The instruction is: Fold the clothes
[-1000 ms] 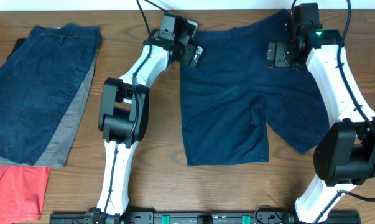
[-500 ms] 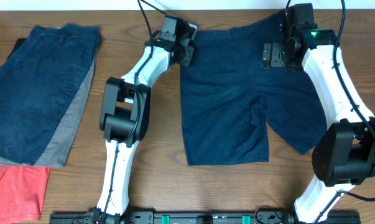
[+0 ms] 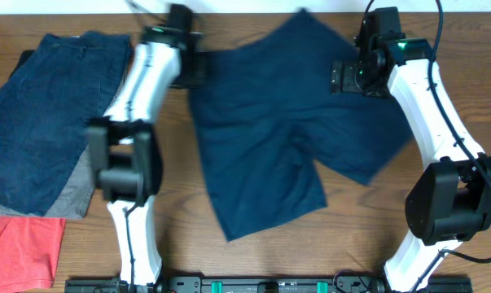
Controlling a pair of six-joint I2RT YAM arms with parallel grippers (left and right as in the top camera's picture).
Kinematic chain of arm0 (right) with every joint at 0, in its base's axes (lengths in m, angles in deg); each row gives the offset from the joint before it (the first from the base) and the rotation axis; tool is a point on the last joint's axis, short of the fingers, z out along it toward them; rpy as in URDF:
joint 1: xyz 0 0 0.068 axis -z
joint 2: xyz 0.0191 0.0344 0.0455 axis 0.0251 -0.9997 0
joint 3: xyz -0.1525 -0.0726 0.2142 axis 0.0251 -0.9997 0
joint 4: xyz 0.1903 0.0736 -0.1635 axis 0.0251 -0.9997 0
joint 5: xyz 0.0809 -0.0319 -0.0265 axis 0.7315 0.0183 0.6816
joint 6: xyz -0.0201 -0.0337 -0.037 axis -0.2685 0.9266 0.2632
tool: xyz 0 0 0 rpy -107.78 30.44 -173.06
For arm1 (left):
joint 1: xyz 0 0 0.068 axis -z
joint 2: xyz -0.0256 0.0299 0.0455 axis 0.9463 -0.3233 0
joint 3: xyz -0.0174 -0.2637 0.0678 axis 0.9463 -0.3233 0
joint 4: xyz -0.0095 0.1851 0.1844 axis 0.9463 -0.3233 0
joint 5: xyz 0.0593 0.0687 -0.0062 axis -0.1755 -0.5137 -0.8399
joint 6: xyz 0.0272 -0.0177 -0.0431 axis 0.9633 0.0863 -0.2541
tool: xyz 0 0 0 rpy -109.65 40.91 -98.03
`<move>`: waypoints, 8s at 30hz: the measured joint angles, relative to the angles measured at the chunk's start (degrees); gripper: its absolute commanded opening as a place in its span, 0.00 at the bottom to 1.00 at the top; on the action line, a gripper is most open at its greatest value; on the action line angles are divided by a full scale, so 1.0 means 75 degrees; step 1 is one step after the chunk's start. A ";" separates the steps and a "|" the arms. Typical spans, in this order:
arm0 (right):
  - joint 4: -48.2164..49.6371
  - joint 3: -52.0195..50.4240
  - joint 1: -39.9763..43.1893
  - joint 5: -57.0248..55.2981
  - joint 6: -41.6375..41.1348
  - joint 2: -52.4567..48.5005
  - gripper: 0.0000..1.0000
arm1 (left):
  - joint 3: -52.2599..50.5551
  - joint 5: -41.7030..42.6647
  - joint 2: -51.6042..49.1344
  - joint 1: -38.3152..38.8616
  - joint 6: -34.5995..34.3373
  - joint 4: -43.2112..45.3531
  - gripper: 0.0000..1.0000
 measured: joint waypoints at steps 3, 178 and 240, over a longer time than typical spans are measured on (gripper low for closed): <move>-0.0143 0.0000 -0.0154 0.0067 -0.0192 0.0000 0.99 | 0.0047 -0.0192 0.0358 -0.0440 -0.0391 -0.1466 0.13; 0.0813 -0.7577 -0.5295 0.0160 -0.5814 0.3518 0.95 | -0.6668 0.0364 0.2769 -0.0554 0.1530 0.2885 0.83; -0.1489 -0.2498 0.0009 0.0184 -0.1580 0.4881 0.01 | -0.6548 0.1865 0.8201 -0.0428 -0.0740 0.0868 0.06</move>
